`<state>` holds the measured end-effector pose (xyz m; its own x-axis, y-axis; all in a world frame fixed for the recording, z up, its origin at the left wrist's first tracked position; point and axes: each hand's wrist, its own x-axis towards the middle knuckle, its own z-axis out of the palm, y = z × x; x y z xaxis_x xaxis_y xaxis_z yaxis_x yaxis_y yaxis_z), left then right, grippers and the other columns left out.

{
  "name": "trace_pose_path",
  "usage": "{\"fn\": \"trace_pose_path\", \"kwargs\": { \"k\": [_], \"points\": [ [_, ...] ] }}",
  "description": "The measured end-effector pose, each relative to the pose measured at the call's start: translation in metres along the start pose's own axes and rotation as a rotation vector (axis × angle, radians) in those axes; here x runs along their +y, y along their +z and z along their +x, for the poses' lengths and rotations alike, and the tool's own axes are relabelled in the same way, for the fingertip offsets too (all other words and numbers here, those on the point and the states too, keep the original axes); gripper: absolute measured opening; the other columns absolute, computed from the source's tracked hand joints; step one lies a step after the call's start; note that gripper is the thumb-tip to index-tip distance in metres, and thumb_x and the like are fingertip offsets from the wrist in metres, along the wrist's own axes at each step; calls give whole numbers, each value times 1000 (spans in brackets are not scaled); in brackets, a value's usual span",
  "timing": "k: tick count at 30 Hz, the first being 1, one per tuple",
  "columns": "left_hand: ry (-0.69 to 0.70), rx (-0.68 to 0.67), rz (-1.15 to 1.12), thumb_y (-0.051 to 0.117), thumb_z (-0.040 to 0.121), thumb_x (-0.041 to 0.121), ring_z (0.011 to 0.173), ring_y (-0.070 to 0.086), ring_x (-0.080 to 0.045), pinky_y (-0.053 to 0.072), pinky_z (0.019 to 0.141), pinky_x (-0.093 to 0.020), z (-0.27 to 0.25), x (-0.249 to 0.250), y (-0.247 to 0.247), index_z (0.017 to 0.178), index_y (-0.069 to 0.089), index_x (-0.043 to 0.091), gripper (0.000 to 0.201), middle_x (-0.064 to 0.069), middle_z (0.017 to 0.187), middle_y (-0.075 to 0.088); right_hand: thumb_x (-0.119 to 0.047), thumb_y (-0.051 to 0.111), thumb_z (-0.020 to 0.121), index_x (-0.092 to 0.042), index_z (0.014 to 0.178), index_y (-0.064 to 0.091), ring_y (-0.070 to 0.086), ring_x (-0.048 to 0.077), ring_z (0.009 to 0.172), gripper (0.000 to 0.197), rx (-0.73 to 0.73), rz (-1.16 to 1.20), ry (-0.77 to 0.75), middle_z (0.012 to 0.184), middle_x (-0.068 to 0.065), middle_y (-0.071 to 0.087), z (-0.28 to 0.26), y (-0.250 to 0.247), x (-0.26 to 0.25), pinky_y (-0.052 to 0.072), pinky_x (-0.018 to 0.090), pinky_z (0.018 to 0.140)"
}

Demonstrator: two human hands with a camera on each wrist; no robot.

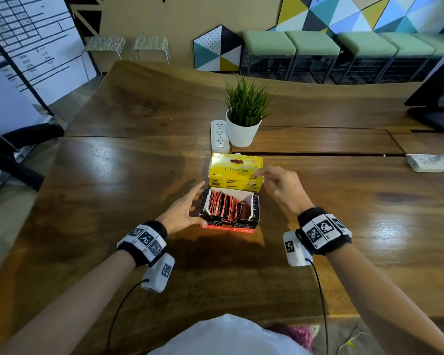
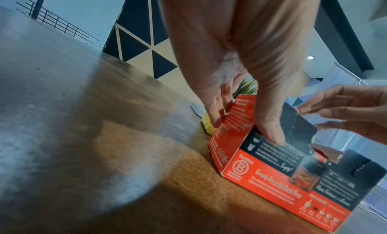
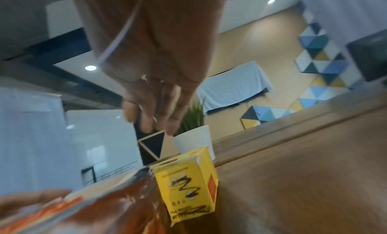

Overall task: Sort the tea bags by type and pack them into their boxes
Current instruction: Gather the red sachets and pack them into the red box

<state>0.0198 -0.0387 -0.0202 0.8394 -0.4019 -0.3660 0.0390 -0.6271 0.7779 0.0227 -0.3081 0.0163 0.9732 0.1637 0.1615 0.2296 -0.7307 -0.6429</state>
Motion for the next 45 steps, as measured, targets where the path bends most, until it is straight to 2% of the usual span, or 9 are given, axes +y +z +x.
{"fn": "trace_pose_path", "kwargs": {
  "k": [6, 9, 15, 18, 23, 29, 32, 39, 45],
  "points": [
    [14, -5, -21, 78, 70, 10, 140, 28, -20, 26, 113, -37, -1, -5, -3, 143, 24, 26, 92, -9, 151, 29, -35, 46, 95, 1, 112, 57, 65, 27, 94, 42, -290, 513, 817, 116, 24, 62, -1, 12, 6, 54, 31, 76],
    [26, -15, -20, 79, 69, 12, 139, 28, -17, 27, 111, -33, -4, -8, -6, 137, 27, 32, 88, -8, 150, 31, -46, 42, 93, -2, 115, 56, 61, 30, 105, 51, -337, 502, 781, 119, 18, 61, -2, 18, 4, 48, 40, 94],
    [87, -103, -2, 80, 68, 13, 133, 27, -5, 26, 110, -30, -14, -9, -3, 114, 29, 54, 80, -3, 148, 33, -49, 50, 89, -2, 118, 56, 62, 28, 101, 55, -423, 472, 814, 115, 12, 62, 1, 28, -3, 52, 33, 86],
    [84, -117, -6, 79, 68, 11, 129, 27, -1, 26, 107, -26, -23, -17, -3, 118, 28, 50, 81, -2, 147, 34, -30, 60, 89, -5, 100, 58, 64, 33, 102, 28, -334, 691, 772, 111, 17, 66, -6, 25, -4, 49, 44, 94],
    [60, -102, -78, 83, 62, 20, 132, 30, -6, 27, 110, -29, -35, -27, -1, 116, 31, 52, 81, -1, 145, 37, -38, 62, 83, -12, 103, 60, 62, 21, 92, 34, -183, 782, 479, 103, 9, 66, -19, 18, -16, 49, 30, 83],
    [38, -50, -36, 81, 67, 14, 136, 30, -14, 27, 106, -25, -21, -15, 0, 138, 27, 30, 90, -6, 148, 33, -34, 52, 91, -37, 110, 62, 57, -5, 106, 22, -218, 452, 128, 112, -16, 64, -41, 13, -35, 44, 16, 89],
    [30, -58, -21, 80, 68, 14, 138, 28, -16, 28, 104, -24, -17, -10, 2, 141, 25, 27, 92, -8, 149, 30, -31, 56, 88, -34, 120, 57, 47, 1, 121, 32, -163, 174, -68, 126, -16, 53, -54, 28, -26, 41, 24, 99],
    [140, -73, 23, 76, 73, 11, 137, 23, -14, 31, 111, -47, -17, -7, 3, 131, 8, 63, 103, 3, 152, 19, -47, 26, 94, -32, 128, 53, 40, 28, 133, 45, -191, -486, -325, 139, 3, 49, -66, 54, -6, 39, 49, 99],
    [122, -68, 65, 72, 77, 15, 136, 26, -17, 31, 112, -40, -16, -9, -4, 105, 27, 83, 86, 1, 149, 20, -59, 23, 90, -33, 143, 27, 1, 20, 143, 60, -289, -452, -280, 154, -1, 8, -38, 40, -6, 20, 53, 108]
  ]
}}
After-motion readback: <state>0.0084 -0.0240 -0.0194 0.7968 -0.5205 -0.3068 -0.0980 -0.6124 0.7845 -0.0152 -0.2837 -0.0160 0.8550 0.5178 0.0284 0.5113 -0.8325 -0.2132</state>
